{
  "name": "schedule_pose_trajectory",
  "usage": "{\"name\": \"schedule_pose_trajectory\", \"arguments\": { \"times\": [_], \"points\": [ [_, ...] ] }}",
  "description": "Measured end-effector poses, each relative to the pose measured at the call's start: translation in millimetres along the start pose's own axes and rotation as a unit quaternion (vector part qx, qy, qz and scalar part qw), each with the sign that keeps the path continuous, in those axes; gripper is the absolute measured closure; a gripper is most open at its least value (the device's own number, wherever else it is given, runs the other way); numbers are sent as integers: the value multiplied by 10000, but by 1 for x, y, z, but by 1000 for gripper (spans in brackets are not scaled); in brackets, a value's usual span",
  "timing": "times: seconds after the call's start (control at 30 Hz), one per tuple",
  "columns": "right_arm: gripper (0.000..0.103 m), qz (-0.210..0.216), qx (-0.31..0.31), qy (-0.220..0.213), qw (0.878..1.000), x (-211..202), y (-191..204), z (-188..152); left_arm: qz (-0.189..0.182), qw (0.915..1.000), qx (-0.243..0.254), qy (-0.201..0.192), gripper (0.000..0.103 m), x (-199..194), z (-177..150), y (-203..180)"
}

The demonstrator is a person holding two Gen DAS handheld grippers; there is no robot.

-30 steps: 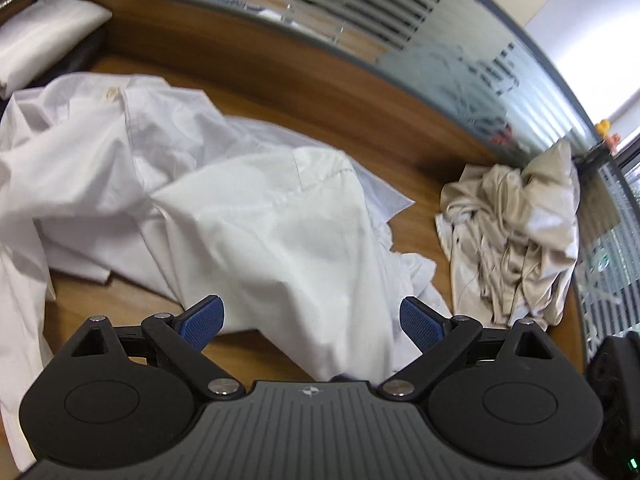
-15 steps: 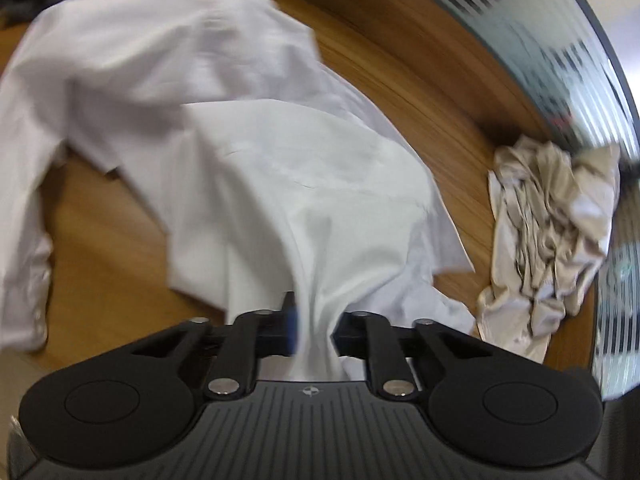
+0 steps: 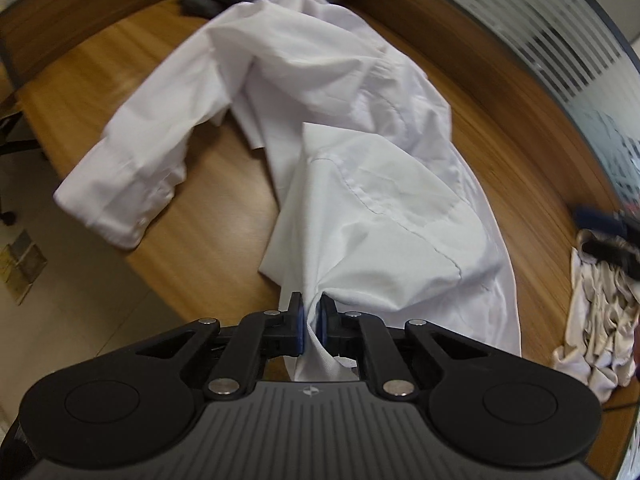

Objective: Fold clothes
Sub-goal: 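Grasp the shirt with both grippers and lift it off the desk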

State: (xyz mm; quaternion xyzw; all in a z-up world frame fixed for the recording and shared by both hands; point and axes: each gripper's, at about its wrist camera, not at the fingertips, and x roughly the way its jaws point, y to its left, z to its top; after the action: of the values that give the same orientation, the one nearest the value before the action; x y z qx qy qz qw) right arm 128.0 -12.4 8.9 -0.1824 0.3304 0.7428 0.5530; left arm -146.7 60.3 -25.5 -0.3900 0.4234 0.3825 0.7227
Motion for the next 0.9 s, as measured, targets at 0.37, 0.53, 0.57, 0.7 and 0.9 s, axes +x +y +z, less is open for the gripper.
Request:
{"name": "schedule_pose_trajectory", "arguments": {
  "times": [0.37,0.53,0.57,0.7,0.9],
  "points": [
    [28,-507,33,391,9979,129,-61,41,58,9989,-469,-16,88,-4,-14,3],
    [28,-444,-69,664,9968,189,-69,56,-22,9986,-527,34,86,-1,-17,-2],
    [27,-451,-92,730,9963,198,-70,58,-72,9987,-504,41,85,-1,-18,-2],
    [23,-436,-154,900,9949,220,-74,61,-345,9979,-537,92,71,3,-23,-5],
    [20,-348,336,1074,9930,240,-92,60,-416,9977,-540,57,63,12,-25,-9]
  ]
}}
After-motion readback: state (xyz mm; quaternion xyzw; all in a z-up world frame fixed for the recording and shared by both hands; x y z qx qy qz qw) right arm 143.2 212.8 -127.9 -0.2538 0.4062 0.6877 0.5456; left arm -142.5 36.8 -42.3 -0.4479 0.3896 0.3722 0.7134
